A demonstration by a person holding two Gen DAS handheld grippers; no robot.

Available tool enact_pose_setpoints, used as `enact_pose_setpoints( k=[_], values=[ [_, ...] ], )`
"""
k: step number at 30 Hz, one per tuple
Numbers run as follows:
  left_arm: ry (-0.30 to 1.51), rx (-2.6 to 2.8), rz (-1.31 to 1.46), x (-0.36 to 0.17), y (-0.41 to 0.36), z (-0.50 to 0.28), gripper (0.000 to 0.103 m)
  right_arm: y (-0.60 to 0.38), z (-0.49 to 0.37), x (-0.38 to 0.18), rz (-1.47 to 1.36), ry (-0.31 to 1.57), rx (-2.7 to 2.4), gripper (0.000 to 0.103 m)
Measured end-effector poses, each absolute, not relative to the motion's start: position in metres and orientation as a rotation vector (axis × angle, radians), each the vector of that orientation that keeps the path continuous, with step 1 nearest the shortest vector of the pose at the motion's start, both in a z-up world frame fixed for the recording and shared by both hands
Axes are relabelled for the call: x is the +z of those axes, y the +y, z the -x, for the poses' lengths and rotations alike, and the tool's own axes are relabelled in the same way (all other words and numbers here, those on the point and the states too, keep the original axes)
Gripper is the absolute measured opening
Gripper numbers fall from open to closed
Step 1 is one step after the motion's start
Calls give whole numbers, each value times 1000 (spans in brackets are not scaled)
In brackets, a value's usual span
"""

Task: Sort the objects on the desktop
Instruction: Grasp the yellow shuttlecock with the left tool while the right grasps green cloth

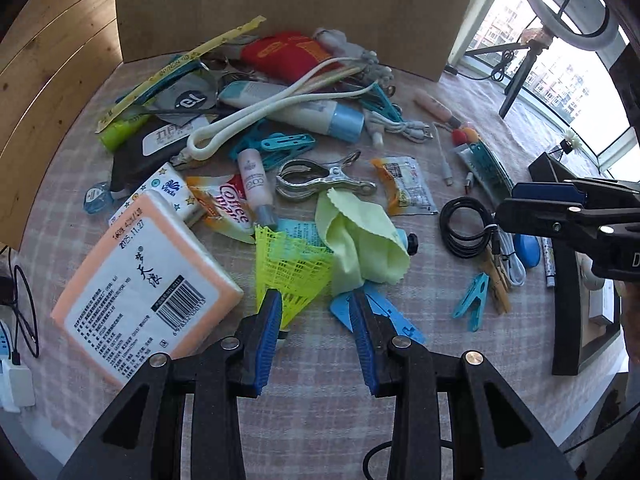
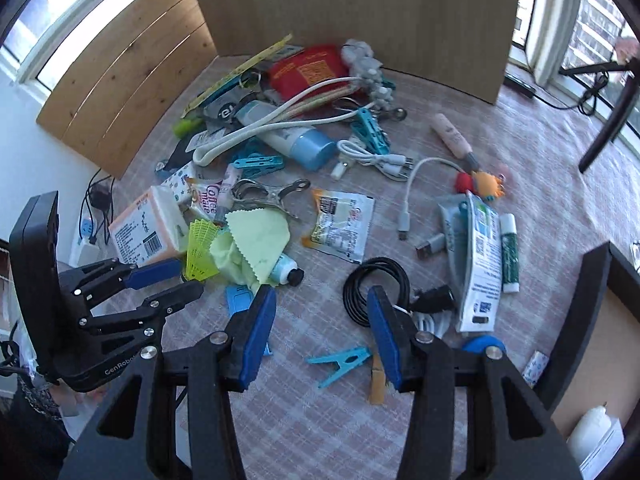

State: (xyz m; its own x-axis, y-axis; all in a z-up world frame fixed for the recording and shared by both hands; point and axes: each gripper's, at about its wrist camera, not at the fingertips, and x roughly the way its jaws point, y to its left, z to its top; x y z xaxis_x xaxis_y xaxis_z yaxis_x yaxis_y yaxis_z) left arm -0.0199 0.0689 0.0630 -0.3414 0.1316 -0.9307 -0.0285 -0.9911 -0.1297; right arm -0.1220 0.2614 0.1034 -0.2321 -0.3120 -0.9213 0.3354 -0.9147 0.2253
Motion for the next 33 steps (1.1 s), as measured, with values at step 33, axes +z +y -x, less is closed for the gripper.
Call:
enact_pose_setpoints(
  k=[33],
  values=[
    [-209, 2422, 1828, 22, 45, 32, 31, 168, 175, 40, -1729, 184, -1982, 21]
  ],
)
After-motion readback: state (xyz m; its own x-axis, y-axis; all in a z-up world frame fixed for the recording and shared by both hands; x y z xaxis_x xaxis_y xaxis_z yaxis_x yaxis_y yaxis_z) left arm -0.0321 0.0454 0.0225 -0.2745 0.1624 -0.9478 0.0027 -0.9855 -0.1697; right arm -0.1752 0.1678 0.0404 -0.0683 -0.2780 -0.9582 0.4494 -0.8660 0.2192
